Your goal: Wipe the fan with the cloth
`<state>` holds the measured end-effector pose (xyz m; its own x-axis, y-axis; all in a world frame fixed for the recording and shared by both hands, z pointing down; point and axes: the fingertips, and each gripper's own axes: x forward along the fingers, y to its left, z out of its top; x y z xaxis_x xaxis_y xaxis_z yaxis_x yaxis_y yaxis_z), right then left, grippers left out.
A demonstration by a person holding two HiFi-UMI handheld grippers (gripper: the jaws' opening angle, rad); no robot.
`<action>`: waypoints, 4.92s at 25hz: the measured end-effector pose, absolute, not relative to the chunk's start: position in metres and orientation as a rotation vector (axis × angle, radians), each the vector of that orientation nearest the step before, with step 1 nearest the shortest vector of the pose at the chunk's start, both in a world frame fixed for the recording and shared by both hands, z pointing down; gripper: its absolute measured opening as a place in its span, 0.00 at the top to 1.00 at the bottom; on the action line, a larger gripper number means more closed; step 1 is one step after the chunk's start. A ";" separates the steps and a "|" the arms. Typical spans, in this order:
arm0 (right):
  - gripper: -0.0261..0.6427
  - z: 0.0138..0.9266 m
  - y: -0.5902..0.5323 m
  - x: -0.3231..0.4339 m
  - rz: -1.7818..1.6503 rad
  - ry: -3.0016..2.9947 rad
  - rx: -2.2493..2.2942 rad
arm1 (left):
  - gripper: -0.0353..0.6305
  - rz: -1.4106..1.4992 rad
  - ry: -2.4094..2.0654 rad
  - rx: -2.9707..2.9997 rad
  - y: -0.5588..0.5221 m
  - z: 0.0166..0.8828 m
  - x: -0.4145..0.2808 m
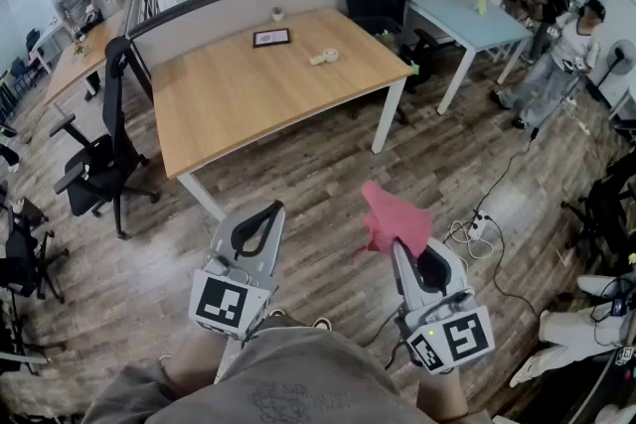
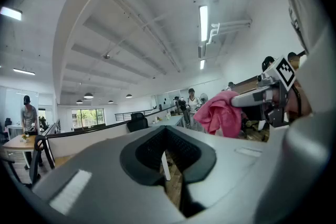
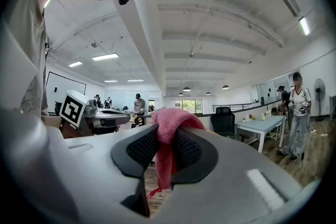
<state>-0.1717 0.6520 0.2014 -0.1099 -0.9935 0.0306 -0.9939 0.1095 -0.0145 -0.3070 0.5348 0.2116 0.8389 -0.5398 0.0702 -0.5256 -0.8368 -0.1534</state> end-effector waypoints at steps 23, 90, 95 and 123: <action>0.85 0.217 0.650 -0.157 0.135 -2.318 2.104 | 0.61 -0.272 0.859 -2.778 0.534 0.221 -0.296; 0.85 0.260 0.063 0.096 0.318 -2.316 1.931 | 0.57 -0.409 0.889 -2.850 -0.022 0.266 -0.058; 0.85 0.265 0.008 0.141 0.336 -2.364 1.837 | 0.57 -0.465 0.999 -2.852 -0.068 0.274 -0.022; 0.85 0.328 -0.140 0.226 0.482 -2.449 1.561 | 0.57 -0.686 1.195 -2.812 -0.172 0.342 0.047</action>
<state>0.2258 -0.1403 0.3285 -0.4238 -0.8415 0.3351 -0.9057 0.3902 -0.1656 0.0472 -0.1720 0.3419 0.6130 -0.6873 0.3897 -0.6829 -0.7089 -0.1762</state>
